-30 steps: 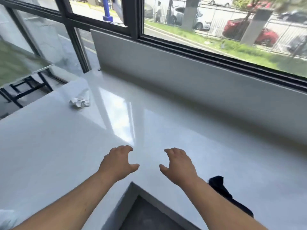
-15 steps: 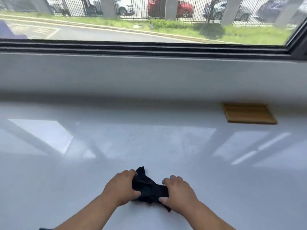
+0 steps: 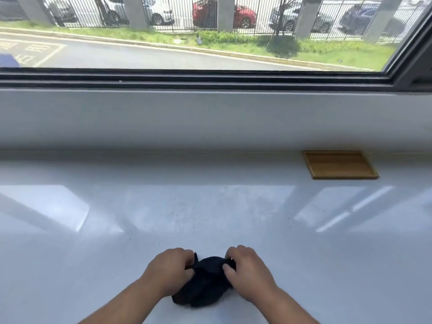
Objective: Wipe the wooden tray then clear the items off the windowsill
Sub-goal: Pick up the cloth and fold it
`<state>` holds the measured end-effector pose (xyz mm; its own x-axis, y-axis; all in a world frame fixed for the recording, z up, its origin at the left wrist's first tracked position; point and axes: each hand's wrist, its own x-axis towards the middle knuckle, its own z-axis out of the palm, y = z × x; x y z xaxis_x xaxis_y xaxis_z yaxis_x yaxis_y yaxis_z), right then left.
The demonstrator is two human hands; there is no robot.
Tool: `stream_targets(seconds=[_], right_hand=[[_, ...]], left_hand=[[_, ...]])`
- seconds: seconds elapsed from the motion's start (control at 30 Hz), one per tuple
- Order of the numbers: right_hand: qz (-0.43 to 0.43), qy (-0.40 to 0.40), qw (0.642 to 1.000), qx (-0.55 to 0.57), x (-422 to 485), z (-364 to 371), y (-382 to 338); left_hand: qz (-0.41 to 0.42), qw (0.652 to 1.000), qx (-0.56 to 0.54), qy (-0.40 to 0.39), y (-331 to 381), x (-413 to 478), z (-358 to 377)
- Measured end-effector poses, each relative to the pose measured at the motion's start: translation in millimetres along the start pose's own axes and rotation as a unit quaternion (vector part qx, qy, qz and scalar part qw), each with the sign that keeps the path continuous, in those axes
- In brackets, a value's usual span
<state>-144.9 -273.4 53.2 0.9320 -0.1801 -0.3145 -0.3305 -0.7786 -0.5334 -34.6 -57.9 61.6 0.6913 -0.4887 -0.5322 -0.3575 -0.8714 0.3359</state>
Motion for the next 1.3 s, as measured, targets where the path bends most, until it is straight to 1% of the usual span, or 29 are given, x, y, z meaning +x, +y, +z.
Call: stream_targets(seconds=[0.07,0.17,0.23,0.3,0.37,0.43,0.5,0.57,0.63,0.67,0.7,0.77,0.83,0.87,0.9,0.93,1.0,1.03,1.07,1.17,1.23,1.27,1.3], right_hand=[[0.020,0.028,0.999,0.030,4.0,-15.6,-10.8],[0.051,0.051,0.994,0.085,6.4,-38.3,-29.7],[0.070,0.056,0.989,0.120,7.0,-52.4,-44.1],[0.081,0.078,0.982,0.152,8.5,-65.5,-57.4],[0.081,0.107,0.975,0.177,10.6,-78.4,-69.9],[0.074,0.110,0.975,0.180,11.8,-92.1,-80.5],[0.082,0.076,0.978,0.178,13.6,-104.5,-88.4],[0.107,0.030,0.983,0.143,16.7,-114.3,-91.4],[0.130,-0.012,0.990,0.061,19.1,-124.0,-88.5],[0.144,-0.030,0.988,0.038,19.5,-128.7,-84.7],[0.157,-0.047,0.986,0.028,19.6,-132.7,-79.8],[0.169,-0.077,0.982,0.036,20.5,-137.8,-68.1],[0.165,-0.108,0.978,0.067,20.4,-142.5,-57.9],[0.158,-0.120,0.977,0.085,20.3,-145.6,-51.8],[0.149,-0.129,0.974,0.109,20.1,-149.1,-45.7],[0.139,-0.136,0.970,0.149,20.0,-152.7,-39.2],[0.107,-0.153,0.943,0.276,20.5,-160.1,-25.1],[0.087,-0.160,0.921,0.346,21.3,-164.2,-18.5],[0.069,-0.165,0.895,0.408,23.0,-169.4,-13.4],[0.007,-0.180,0.813,0.554,30.2,-189.4,-7.9],[-0.032,-0.171,0.760,0.626,35.5,-201.2,-12.0],[-0.039,-0.153,0.738,0.656,38.5,-205.0,-14.0],[-0.039,-0.132,0.724,0.676,41.7,-207.5,-15.6]], left_hand=[[0.011,0.998,-0.066,0.022,-3.6,1.1,-18.8],[0.030,0.984,-0.166,0.060,-3.8,1.6,-54.9],[0.053,0.975,-0.200,0.080,0.6,3.1,-80.2],[0.077,0.965,-0.236,0.088,8.0,5.7,-103.7],[0.097,0.953,-0.273,0.092,15.2,9.5,-125.8],[0.115,0.945,-0.290,0.101,20.7,12.5,-146.1],[0.128,0.942,-0.294,0.103,23.2,14.5,-162.6],[0.134,0.948,-0.275,0.093,23.7,15.9,-174.1],[0.128,0.964,-0.217,0.083,22.0,15.9,-182.0],[0.121,0.973,-0.180,0.073,20.3,15.6,-184.8],[0.109,0.982,-0.148,0.053,18.2,14.7,-186.7],[0.078,0.995,-0.059,-0.015,13.5,12.5,-185.8],[0.064,0.993,0.064,-0.078,9.3,12.0,-180.0],[0.053,0.990,0.089,-0.094,7.6,12.1,-177.3],[0.040,0.991,0.073,-0.105,5.2,12.5,-175.5],[0.029,0.992,0.028,-0.116,2.1,13.0,-175.1],[0.018,0.984,-0.119,-0.130,-3.5,13.9,-177.3],[0.021,0.969,-0.208,-0.134,-5.6,14.3,-179.1],[0.030,0.944,-0.300,-0.135,-6.7,14.6,-179.8],[0.070,0.837,-0.532,-0.104,-3.0,23.3,-182.2],[0.112,0.758,-0.635,-0.101,7.6,28.4,-184.6],[0.133,0.718,-0.674,-0.109,13.8,30.2,-184.4],[0.142,0.687,-0.704,-0.113,20.2,32.8,-182.1]])
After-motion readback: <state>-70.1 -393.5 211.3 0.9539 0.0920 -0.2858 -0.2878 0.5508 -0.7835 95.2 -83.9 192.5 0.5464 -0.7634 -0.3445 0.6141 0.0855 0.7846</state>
